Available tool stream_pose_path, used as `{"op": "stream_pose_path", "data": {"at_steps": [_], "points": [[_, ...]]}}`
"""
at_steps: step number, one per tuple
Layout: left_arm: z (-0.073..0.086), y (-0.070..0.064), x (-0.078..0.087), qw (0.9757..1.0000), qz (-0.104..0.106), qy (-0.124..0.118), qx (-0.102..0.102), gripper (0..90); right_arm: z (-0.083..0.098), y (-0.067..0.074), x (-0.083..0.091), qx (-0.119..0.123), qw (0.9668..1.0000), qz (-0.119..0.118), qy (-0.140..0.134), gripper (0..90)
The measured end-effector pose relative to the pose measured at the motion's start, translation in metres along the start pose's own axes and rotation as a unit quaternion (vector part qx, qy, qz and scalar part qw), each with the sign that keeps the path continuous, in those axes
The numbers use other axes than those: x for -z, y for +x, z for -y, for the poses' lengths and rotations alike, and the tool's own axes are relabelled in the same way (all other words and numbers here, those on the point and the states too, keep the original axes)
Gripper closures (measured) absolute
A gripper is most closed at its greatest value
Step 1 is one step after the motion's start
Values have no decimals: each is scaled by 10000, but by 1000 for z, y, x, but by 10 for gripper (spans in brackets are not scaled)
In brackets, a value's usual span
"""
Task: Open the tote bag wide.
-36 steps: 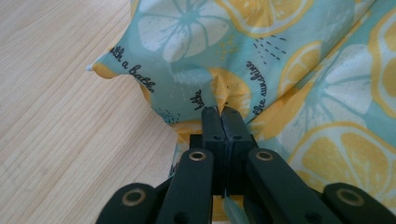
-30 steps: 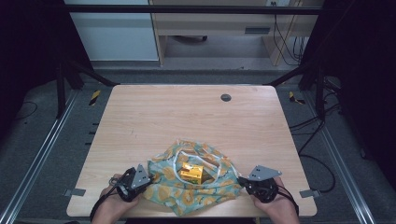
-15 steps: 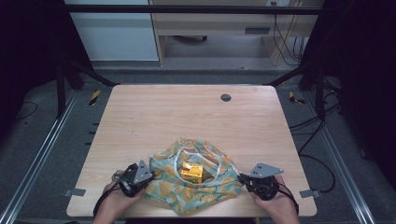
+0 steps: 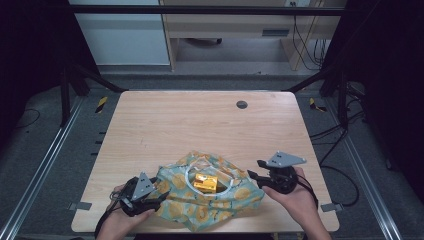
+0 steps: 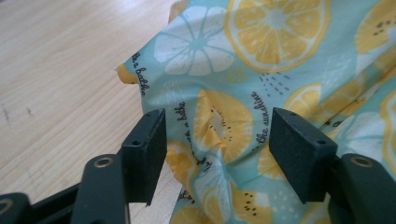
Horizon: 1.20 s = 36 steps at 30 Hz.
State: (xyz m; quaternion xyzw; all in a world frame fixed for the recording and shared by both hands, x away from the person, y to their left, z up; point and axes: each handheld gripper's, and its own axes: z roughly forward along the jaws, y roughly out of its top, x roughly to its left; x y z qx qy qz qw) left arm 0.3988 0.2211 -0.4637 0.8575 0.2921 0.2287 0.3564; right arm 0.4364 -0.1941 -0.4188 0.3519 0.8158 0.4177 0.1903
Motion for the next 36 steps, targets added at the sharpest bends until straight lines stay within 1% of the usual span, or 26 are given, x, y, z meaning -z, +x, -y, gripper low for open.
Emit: {"op": "stream_pose_path", "data": {"at_steps": [1, 2, 4, 6, 8, 9, 11, 13, 15, 16, 18, 19, 20, 21, 23, 24, 26, 28, 30, 31, 32, 33, 35, 36], "points": [[0, -1, 2, 10000, -28, -25, 2, 366, 0, 0, 0, 0, 10000, 0, 0, 508], [-1, -1, 5, 10000, -75, -45, -32, 359, -2, 0, -4, -11, 10000, -35, 54, 511], [-3, -2, 7, 9999, -78, -112, -11, 344, -8, 1, -16, 0, 9997, -151, 206, 517], [-5, -3, 9, 9999, -65, -143, -36, 333, -14, 3, -26, 45, 9992, -177, 365, 516], [-6, -4, 11, 9998, -56, -189, -16, 326, -18, 5, -36, 96, 9983, -270, 504, 507], [-7, -4, 12, 9997, -50, -246, 7, 325, -18, 6, -41, 62, 9975, -331, 618, 502], [-9, -3, 15, 9995, -103, -297, 32, 324, -18, 6, -49, 77, 9963, -323, 797, 501], [-12, 0, 17, 9991, -147, -386, 71, 325, -15, 5, -57, -6, 9949, -377, 933, 506], [-15, 2, 20, 9989, -204, -418, 60, 323, -12, 5, -62, -119, 9925, -497, 1110, 552], [-18, 4, 21, 9988, -214, -437, 65, 324, -10, 6, -63, -129, 9912, -523, 1209, 598], [-22, 6, 22, 9986, -228, -480, 62, 323, -7, 7, -65, -130, 9891, -581, 1346, 737], [-25, 8, 22, 9985, -235, -483, 58, 325, -6, 7, -64, -103, 9886, -585, 1381, 790], [-28, 9, 22, 9986, -242, -466, 42, 324, -6, 8, -64, -141, 9876, -582, 1453, 854], [-31, 10, 21, 9987, -229, -461, 33, 324, -5, 8, -63, -91, 9877, -570, 1454, 900], [-38, 13, 19, 9987, -204, -460, 27, 326, -7, 7, -60, -36, 9899, -502, 1327, 900], [-42, 14, 18, 9989, -176, -443, 9, 326, -9, 8, -58, 11, 9920, -446, 1179, 900], [-51, 16, 14, 9991, -115, -408, -15, 323, -16, 9, -51, 125, 9961, -370, 790, 900], [-59, 18, 7, 9993, -8, -369, -1, 320, -25, 12, -44, 187, 9986, -316, 388, 900], [-67, 19, -2, 9993, 72, -348, 71, 320, -32, 15, -38, 303, 9992, -254, 114, 900], [-71, 21, -6, 9996, 25, -270, 37, 322, -36, 16, -36, 380, 9990, -231, 17, 900], [-74, 21, -9, 9996, 13, -265, 74, 324, -40, 18, -33, 465, 9987, -196, -124, 900], [-77, 22, -12, 9997, 39, -226, 72, 324, -42, 20, -32, 496, 9984, -200, -191, 900], [-85, 22, -17, 9993, 129, -260, 251, 324, -46, 23, -31, 550, 9979, -232, -259, 900], [-89, 22, -18, 9992, 149, -269, 261, 324, -47, 23, -31, 576, 9977, -235, -282, 900]]}}
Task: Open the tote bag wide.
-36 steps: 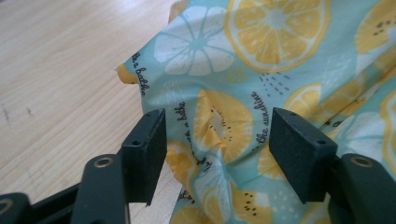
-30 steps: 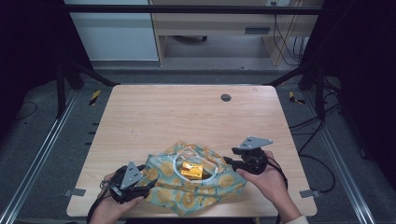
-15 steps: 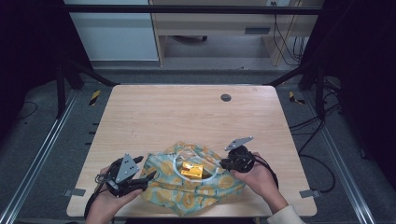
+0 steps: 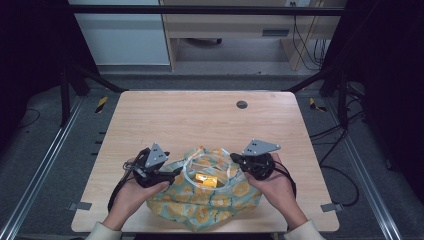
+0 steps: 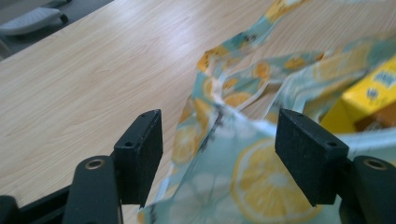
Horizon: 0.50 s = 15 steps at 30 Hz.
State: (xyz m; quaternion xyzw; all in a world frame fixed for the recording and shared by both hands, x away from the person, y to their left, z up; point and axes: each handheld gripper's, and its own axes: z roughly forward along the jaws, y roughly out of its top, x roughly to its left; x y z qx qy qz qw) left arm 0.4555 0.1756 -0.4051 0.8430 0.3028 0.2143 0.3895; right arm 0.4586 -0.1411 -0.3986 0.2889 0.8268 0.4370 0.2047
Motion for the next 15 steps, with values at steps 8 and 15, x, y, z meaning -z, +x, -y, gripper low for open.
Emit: {"op": "stream_pose_path", "data": {"at_steps": [8, 15], "points": [[-21, -7, -5, 9999, -18, 7, -141, 276, -16, 7, 9, 192, 9989, 55, -435, 900], [-24, -2, -8, 9998, -198, 43, -93, 221, -40, 14, 29, 393, 9951, 89, -898, 900]]}}
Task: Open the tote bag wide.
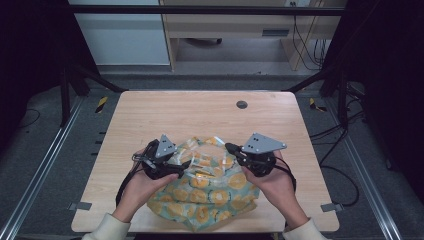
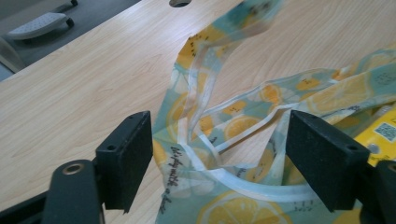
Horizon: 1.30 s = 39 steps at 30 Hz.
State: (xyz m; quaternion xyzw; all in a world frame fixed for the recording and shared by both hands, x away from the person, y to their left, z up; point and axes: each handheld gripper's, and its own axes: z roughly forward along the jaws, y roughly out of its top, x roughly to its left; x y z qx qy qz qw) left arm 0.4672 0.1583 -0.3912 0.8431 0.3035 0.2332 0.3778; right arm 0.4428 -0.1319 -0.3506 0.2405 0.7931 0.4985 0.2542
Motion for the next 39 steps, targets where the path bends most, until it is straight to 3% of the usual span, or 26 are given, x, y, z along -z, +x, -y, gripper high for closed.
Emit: {"op": "stream_pose_path", "data": {"at_steps": [4, 7, 12, 15, 16, 17, 18, 20, 22, 24, 28, 34, 39], "points": [[-5, 3, -3, 9999, -89, 8, -102, 193, -14, 4, 8, 123, 9997, -55, -195, 900], [-6, 9, -9, 9999, -151, 64, -36, 172, -21, 7, 13, 195, 9993, -77, -295, 900], [-9, 16, -25, 9999, 77, 89, 53, 201, -27, 9, 17, 249, 9989, -120, -381, 900], [-12, 17, -35, 9998, 105, 183, -18, 324, -27, 8, 17, 242, 9988, -123, -396, 900], [-13, 17, -38, 9996, 64, 226, -137, 385, -27, 8, 17, 240, 9989, -121, -391, 900], [-15, 17, -39, 9993, 57, 277, -232, 485, -26, 7, 16, 240, 9989, -117, -378, 900], [-16, 17, -40, 9996, 45, 233, -173, 568, -25, 7, 16, 226, 9990, -110, -364, 900], [-18, 19, -35, 9997, 20, 148, -180, 725, -22, 5, 17, 194, 9992, -96, -344, 900], [-18, 20, -27, 9999, -42, 13, -115, 824, -16, 2, 19, 174, 9994, -73, -284, 900], [-15, 21, -17, 9999, -63, -160, 8, 866, -10, 1, 20, 144, 9996, -53, -235, 900], [-8, 15, 7, 9989, 36, -458, 122, 885, 9, 4, 26, 58, 9999, -64, -105, 900], [12, -12, 38, 9978, 315, -559, -179, 892, 39, 21, 34, -31, 9998, -210, 49, 900], [27, -29, 51, 9956, 690, -602, -181, 894, 56, 36, 40, -48, 9993, -332, 167, 900]]}}
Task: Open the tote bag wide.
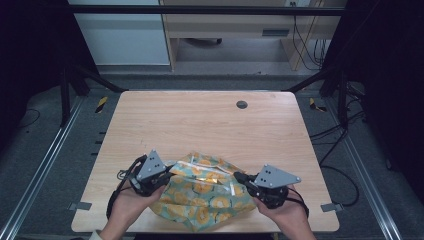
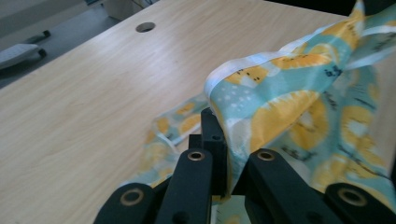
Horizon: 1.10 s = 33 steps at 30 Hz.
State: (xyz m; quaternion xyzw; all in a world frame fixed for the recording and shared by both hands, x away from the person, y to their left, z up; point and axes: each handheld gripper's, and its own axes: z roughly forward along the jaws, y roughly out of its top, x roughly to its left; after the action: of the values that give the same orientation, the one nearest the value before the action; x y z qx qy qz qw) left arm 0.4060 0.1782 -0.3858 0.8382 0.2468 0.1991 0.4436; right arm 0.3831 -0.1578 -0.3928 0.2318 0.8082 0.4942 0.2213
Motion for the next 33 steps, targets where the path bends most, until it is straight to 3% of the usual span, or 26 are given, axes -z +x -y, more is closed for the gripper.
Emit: {"op": "stream_pose_path", "data": {"at_steps": [4, 10, 20, 25, 33], "points": [[16, -11, 3, 9997, 231, 47, 35, 895, 13, 8, 0, -31, 9998, -150, 119, 900], [44, -23, -3, 9979, 532, 376, -42, 896, 31, 13, -3, -92, 9990, -367, 255, 900], [66, -23, -22, 9927, 685, 986, -90, 894, 54, 18, -18, -54, 9956, -612, 710, 900], [74, -24, -29, 9881, 793, 1305, -168, 891, 61, 18, -27, -147, 9925, -668, 1009, 900], [81, -18, -44, 9851, 756, 1539, -106, 894, 68, 19, -40, -222, 9871, -684, 1429, 900]]}}
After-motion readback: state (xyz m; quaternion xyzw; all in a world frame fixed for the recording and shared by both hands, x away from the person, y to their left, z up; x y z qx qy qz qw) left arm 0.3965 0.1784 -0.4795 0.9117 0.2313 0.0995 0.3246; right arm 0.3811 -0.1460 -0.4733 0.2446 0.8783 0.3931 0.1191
